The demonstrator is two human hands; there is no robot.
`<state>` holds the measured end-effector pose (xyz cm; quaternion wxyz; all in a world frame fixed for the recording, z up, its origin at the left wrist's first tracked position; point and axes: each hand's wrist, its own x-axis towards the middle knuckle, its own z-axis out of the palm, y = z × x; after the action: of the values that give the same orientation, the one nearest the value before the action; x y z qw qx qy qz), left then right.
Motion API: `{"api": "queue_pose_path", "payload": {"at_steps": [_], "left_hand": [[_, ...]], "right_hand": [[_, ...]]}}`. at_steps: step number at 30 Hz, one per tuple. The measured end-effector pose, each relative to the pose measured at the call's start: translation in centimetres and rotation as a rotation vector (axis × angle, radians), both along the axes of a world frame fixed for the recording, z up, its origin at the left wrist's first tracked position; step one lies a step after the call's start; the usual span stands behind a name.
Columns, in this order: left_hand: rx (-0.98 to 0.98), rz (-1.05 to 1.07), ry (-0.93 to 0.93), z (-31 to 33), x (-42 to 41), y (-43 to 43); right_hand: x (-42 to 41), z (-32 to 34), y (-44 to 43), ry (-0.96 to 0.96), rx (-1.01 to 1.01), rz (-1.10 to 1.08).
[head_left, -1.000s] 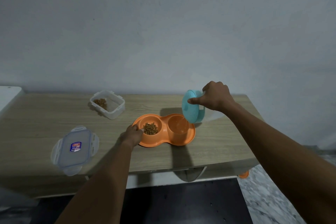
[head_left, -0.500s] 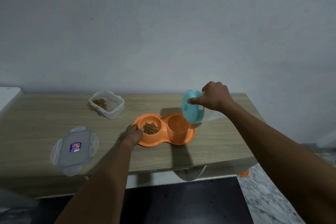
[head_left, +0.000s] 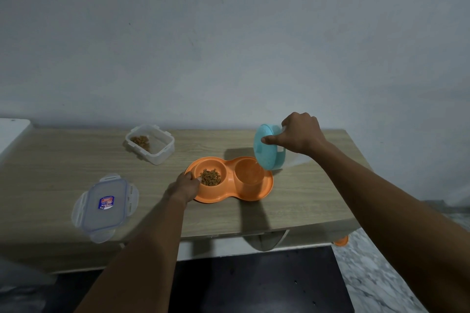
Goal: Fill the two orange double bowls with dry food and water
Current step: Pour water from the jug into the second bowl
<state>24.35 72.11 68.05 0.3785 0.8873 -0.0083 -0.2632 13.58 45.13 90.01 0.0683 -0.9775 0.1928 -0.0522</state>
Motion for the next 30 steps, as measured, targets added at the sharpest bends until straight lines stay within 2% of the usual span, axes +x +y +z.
{"api": "queue_pose_path", "payload": {"at_steps": [15, 18, 21, 25, 30], "left_hand": [[-0.052, 0.021, 0.041, -0.4, 0.3, 0.5], [-0.039, 0.013, 0.028, 0.0, 0.1, 0.2], [-0.018, 0.019, 0.031, 0.2, -0.1, 0.2], [-0.008, 0.041, 0.051, 0.2, 0.3, 0.0], [0.122, 0.061, 0.014, 0.3, 0.3, -0.9]], "right_hand": [[0.3, -1.0, -0.1, -0.010, -0.023, 0.053], [-0.2, -2.0, -1.3, -0.035, 0.143, -0.016], [-1.8, -3.8, -2.8, -0.141, 0.359, -0.101], [-3.4, -5.6, -3.5, -0.263, 0.532, -0.218], [-4.0, -7.1, -4.9, -0.435, 0.798, -0.385]]}}
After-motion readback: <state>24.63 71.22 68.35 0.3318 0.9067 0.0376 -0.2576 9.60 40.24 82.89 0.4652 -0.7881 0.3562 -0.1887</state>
